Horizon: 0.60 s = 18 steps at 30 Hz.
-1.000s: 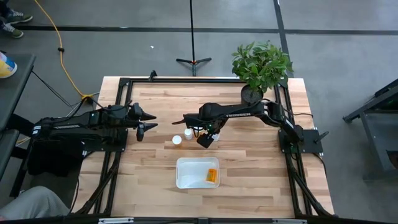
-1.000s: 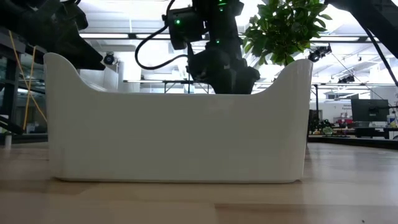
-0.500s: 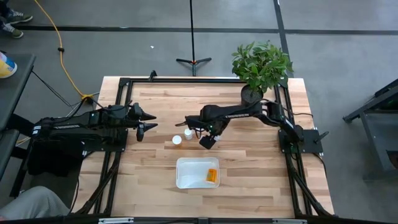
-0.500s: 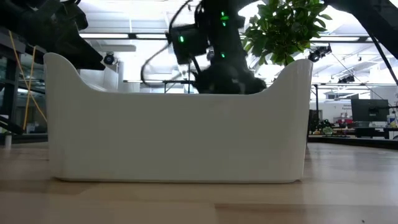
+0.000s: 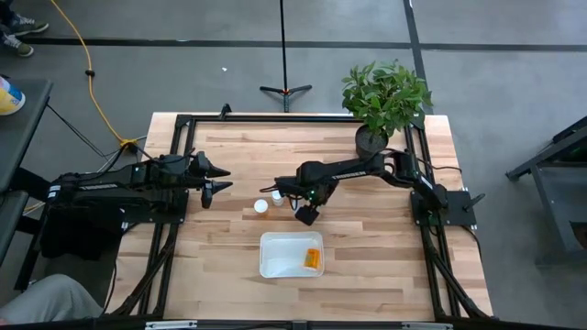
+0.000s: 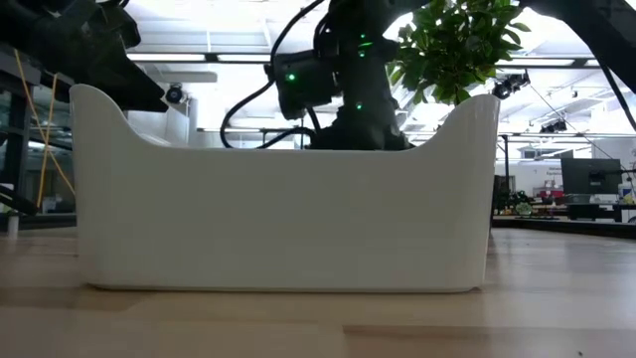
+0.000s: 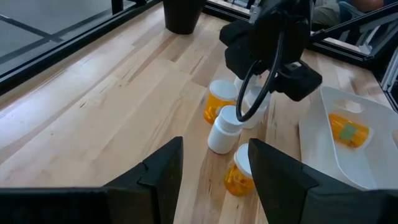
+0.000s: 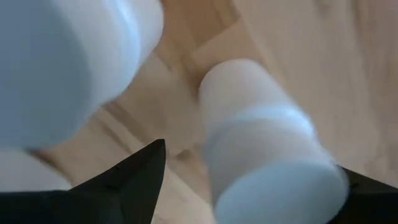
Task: Pick and place pill bottles into a basket
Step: Put the bottom right white pill bottle into the white bin
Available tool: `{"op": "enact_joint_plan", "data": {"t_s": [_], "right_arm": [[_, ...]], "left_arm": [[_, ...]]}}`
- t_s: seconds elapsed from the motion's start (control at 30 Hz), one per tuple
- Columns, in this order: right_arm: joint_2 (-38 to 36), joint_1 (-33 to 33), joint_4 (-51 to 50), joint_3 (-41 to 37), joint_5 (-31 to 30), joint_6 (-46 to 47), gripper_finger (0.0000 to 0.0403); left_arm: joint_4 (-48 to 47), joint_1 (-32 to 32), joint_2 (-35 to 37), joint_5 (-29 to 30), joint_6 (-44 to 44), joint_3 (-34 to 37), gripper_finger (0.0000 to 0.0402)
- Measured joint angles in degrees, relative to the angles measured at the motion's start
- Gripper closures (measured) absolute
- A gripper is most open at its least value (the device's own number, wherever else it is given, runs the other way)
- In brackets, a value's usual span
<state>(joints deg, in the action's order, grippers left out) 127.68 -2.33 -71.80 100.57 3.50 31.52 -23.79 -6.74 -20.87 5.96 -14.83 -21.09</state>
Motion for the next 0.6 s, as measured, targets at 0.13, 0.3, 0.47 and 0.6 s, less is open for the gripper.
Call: {"op": "enact_joint_plan", "data": {"t_s": [0.13, 0.3, 0.47, 0.6], "right_arm": [[0.0, -0.64, 1.1, 0.0, -3.12, -0.67, 0.0119], [0.0, -1.24, 1.99, -0.02, -3.02, -1.25, 0.0119], [0.0, -1.13, 2.46, -0.24, -0.98, -1.99, 0.0123], [-0.02, -1.18, 2.62, -0.26, -1.15, -2.0, 0.0148]], "left_arm": [[0.0, 0.0, 0.01, 0.0, 0.0, -0.01, 0.0186], [0.0, 0.0, -0.01, 0.0, 0.0, -0.01, 0.0186], [-0.02, 0.0, 0.01, 0.0, 0.0, -0.01, 0.0186], [-0.22, 0.0, -0.01, 0.0, 0.0, -0.01, 0.0186]]}}
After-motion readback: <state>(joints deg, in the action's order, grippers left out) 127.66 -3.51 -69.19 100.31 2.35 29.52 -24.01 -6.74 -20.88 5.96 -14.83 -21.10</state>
